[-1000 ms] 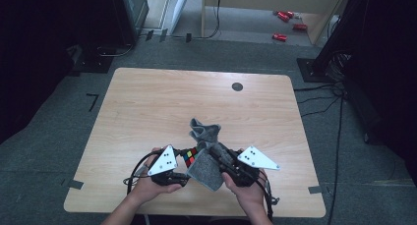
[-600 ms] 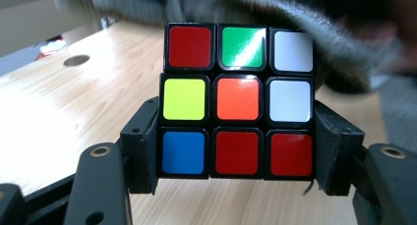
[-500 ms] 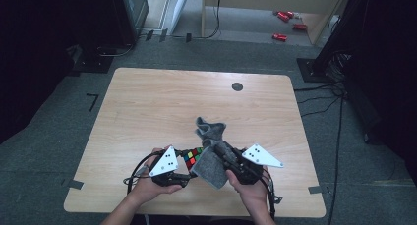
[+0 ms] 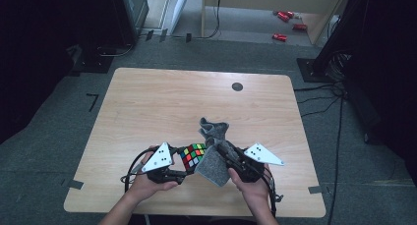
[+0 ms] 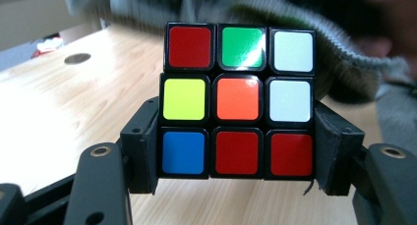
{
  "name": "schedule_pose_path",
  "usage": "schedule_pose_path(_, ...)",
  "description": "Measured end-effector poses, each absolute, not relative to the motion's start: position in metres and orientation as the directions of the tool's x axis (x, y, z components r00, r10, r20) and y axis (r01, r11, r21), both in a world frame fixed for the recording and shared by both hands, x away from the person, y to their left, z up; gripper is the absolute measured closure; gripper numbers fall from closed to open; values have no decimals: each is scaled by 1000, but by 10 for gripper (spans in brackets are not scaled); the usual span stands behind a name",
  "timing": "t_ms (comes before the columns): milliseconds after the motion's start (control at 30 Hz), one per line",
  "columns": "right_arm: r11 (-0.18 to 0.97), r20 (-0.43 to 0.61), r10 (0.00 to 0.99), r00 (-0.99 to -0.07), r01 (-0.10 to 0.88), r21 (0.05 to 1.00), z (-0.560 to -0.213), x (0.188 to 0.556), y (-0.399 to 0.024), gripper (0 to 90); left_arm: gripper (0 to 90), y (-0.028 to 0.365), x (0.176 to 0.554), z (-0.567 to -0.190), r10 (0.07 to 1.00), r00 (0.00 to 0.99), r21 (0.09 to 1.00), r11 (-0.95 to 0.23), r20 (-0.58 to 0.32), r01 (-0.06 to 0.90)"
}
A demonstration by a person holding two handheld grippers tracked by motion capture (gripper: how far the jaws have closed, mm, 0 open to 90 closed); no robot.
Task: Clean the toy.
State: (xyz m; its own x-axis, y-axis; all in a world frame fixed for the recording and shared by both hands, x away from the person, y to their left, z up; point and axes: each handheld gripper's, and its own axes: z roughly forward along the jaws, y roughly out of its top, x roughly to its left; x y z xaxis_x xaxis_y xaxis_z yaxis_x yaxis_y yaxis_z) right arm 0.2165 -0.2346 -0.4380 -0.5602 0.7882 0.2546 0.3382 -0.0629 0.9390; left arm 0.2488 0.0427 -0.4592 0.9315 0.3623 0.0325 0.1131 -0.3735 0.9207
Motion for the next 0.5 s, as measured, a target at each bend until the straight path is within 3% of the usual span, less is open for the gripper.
schedule_pose_path(233, -3, 199, 742, -640, 293, 956, -436, 210, -216, 700, 345, 28, 236, -457, 309, 949, 916, -395, 67, 64)
schedule_pose_path(500, -35, 254, 787, -562, 370, 928, -450, 223, -236, 710, 346, 45, 246, -451, 339, 941, 946, -303, -7, 117)
